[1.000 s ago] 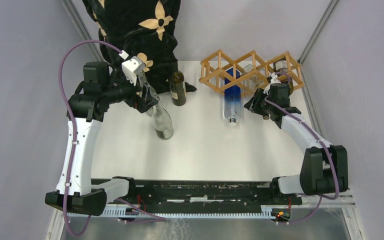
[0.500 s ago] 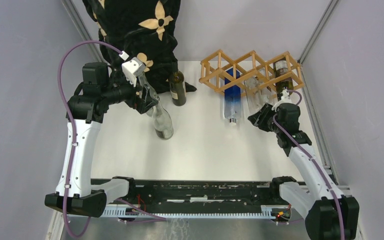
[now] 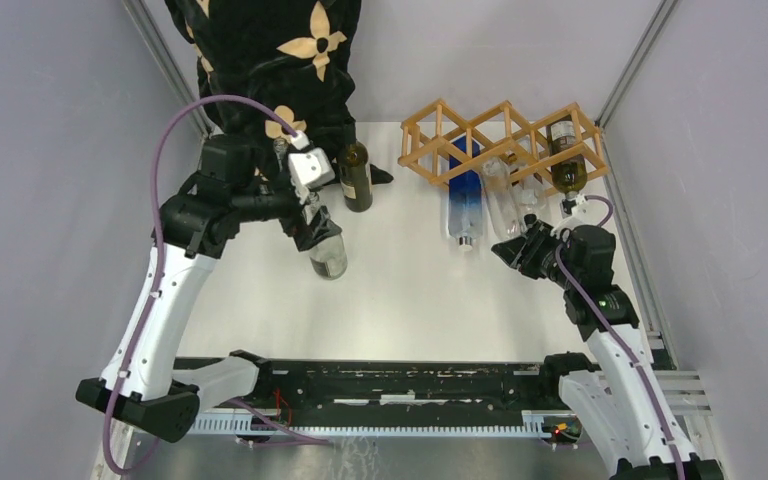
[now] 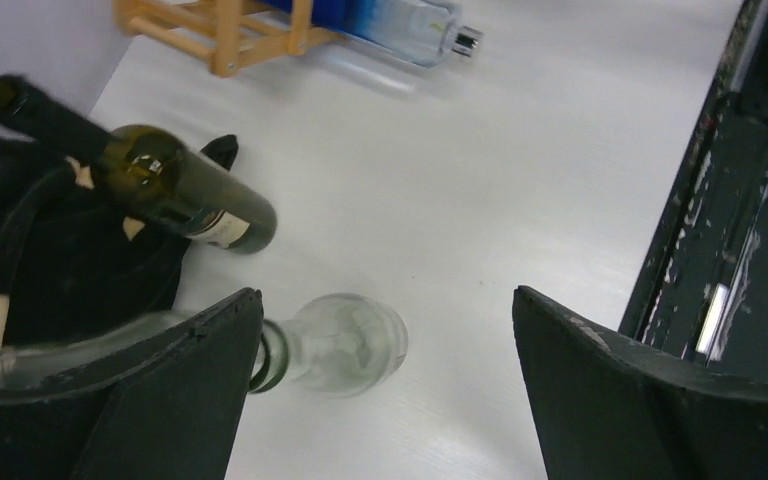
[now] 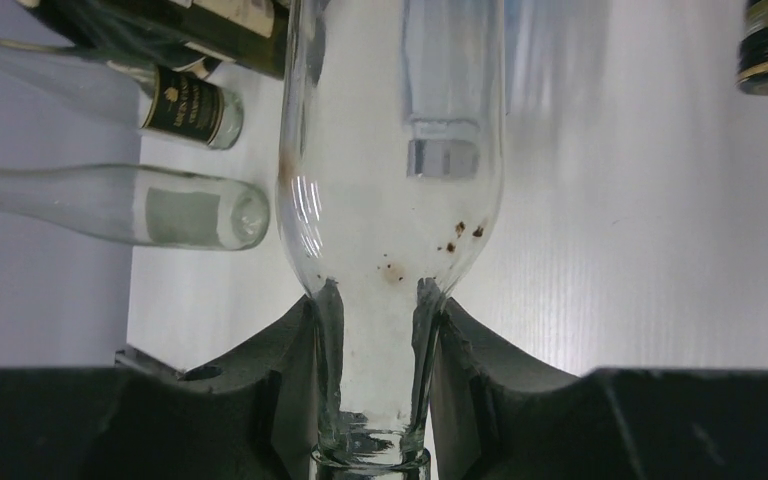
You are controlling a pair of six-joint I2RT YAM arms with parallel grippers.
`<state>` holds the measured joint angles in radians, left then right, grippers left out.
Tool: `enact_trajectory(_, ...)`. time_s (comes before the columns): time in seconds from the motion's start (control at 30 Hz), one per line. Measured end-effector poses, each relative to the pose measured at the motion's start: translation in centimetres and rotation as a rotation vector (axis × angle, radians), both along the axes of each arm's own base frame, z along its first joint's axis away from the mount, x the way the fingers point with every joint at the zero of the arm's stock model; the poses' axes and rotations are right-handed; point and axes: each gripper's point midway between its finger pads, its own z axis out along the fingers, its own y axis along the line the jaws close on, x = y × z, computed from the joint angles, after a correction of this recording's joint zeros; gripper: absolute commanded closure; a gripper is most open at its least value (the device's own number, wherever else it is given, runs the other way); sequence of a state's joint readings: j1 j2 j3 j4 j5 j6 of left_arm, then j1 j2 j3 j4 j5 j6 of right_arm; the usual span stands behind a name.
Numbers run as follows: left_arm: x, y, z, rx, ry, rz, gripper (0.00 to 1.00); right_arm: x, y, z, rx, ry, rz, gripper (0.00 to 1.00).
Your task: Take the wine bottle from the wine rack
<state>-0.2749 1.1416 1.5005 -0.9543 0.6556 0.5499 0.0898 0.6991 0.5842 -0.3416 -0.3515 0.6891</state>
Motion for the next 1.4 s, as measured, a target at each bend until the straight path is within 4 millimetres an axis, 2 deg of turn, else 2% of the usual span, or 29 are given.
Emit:
enact_trajectory(0.1, -1.3, -2.0, -0.5, 0.056, -0.044, -0.110, 0.00, -1.1, 0.8, 0.7, 0.030, -0.009, 0.043, 1.00)
enact_trajectory(0.17, -1.6, -2.7, -0.8, 0.090, -0.076, -0.155, 0.00, -1.8, 1.4, 1.0, 0.046, -0.016, 0.075, 1.00)
enact_trajectory(0.4, -1.4, -5.3, -2.3, 0.259, -0.242, -0.338, 0.00, -3.7, 3.9, 1.6, 0.090, -0.011, 0.207, 1.00)
enact_trajectory(0.63, -2.2, -9.0, -2.3, 0.396, -0.503, -0.520, 0.00, -5.7, 7.7, 1.3, 0.094, 0.035, 0.370, 1.00)
enact_trajectory(0.8, -2.3, -11.1, -4.3, 0.513, -0.628, -0.633, 0.00, -6.8, 9.4, 1.5, 0.089, 0.046, 0.449, 1.00)
enact_trajectory(1.07, -1.8, -13.6, -8.4, 0.639, -0.622, -0.729, 0.00, -7.9, 10.5, 1.4, 0.089, 0.052, 0.497, 1.00)
enact_trajectory(1.23, -2.1, -15.2, -9.7, 0.677, -0.616, -0.774, 0.00, -8.8, 11.7, 2.2, 0.137, 0.063, 0.539, 1.00)
enact_trajectory(1.4, -2.8, -16.8, -10.5, 0.704, -0.590, -0.843, 0.00, -9.4, 12.0, 2.5, 0.162, 0.075, 0.556, 1.00)
